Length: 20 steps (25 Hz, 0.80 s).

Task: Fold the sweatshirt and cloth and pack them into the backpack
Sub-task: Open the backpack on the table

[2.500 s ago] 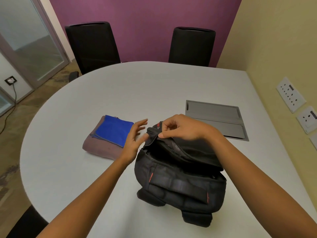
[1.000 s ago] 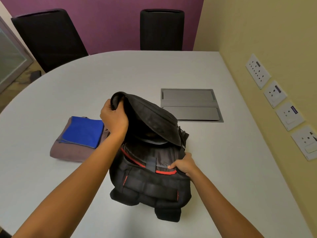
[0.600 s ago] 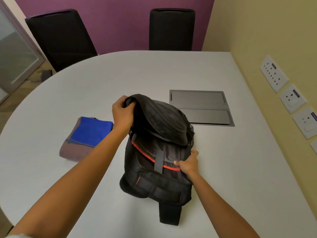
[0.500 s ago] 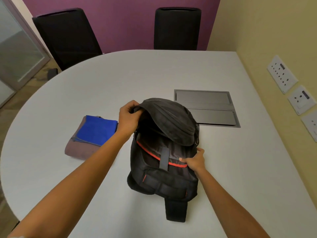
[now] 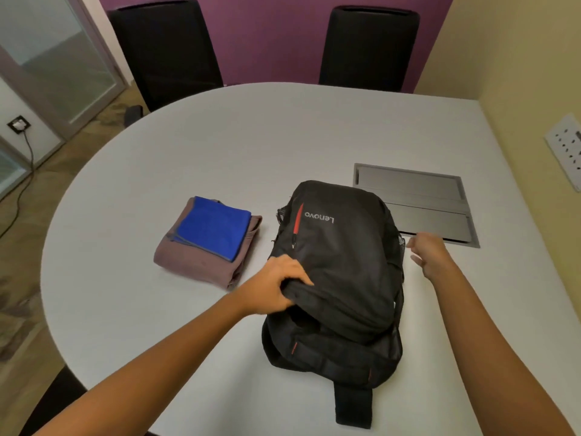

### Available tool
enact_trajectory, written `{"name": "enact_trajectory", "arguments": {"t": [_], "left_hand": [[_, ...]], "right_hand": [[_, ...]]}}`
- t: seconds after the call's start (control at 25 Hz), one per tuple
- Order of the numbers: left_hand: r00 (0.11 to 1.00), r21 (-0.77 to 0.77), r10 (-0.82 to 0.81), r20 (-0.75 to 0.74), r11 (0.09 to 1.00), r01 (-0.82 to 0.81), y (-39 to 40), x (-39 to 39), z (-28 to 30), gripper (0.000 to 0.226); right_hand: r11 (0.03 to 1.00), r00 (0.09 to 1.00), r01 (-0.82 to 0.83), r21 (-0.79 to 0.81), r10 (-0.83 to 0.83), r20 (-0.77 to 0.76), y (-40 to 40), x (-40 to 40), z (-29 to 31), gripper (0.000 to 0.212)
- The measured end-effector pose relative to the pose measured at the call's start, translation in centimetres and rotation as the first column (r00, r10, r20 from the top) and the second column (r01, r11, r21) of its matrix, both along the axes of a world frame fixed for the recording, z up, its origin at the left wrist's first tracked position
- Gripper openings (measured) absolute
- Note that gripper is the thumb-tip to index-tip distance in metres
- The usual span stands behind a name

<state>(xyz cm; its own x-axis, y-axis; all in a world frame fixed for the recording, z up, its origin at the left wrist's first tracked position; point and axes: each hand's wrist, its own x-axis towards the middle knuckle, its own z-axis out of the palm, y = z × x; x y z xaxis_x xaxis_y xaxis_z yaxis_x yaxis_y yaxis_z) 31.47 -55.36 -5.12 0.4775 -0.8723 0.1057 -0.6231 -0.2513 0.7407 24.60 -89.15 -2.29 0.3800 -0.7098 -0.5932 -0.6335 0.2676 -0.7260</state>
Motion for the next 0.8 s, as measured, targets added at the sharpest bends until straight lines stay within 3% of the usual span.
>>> {"name": "enact_trajectory", "arguments": {"t": [0.12, 0.24, 0.32, 0.4, 0.44, 0.52, 0.6, 0.64, 0.72, 0.8], "left_hand": [[0.987, 0.125, -0.096, 0.126, 0.989, 0.080, 1.9, -0.4, -1.5, 0.034], [0.979, 0.163, -0.137, 0.148, 0.980, 0.113, 4.1, -0.3, -1.7, 0.061], [0.999, 0.122, 0.027, 0.047, 0.992, -0.032, 6.0, 0.4, -2.1, 0.072], [0.925, 0.075, 0.371, -0.086, 0.928, -0.366, 7.9, 1.7, -3.9, 0.064], [0.806, 0.097, 0.565, -0.177, 0.825, -0.557, 8.6, 2.4, -5.0, 0.059], [0.426, 0.221, 0.831, -0.357, 0.519, -0.826, 10.1, 3.7, -6.9, 0.057], [0.056, 0.348, 0.873, -0.484, 0.250, -0.904, 11.4, 5.1, -8.0, 0.068], [-0.092, 0.410, 0.842, -0.532, 0.161, -0.898, 11.8, 5.9, -8.3, 0.077], [-0.312, 0.535, 0.735, -0.603, 0.082, -0.841, 12.0, 7.6, -8.3, 0.097], [-0.448, 0.591, 0.588, -0.674, 0.064, -0.804, 12.0, 9.4, -8.6, 0.116]], "right_hand": [[0.992, 0.992, -0.048, -0.115, 0.061, 0.111, 3.9, 2.6, -0.1, 0.047], [0.971, 0.984, -0.031, -0.236, 0.070, 0.162, 7.4, 3.8, -0.9, 0.041], [0.950, 0.974, -0.016, -0.311, 0.085, 0.211, 9.3, 4.6, -0.9, 0.038], [0.914, 0.952, -0.020, -0.404, 0.141, 0.273, 11.0, 5.5, -0.8, 0.036], [0.886, 0.935, -0.035, -0.462, 0.192, 0.297, 11.9, 5.9, -0.8, 0.035], [0.804, 0.891, -0.090, -0.588, 0.329, 0.314, 13.8, 6.9, -1.0, 0.031], [0.702, 0.824, -0.198, -0.684, 0.498, 0.272, 16.3, 8.2, -1.3, 0.027], [0.646, 0.782, -0.268, -0.715, 0.580, 0.230, 17.8, 9.0, -1.5, 0.026], [0.504, 0.659, -0.417, -0.756, 0.741, 0.130, 20.9, 10.8, -2.4, 0.024], [0.344, 0.496, -0.581, -0.737, 0.868, 0.014, 23.9, 13.1, -3.4, 0.027]]}}
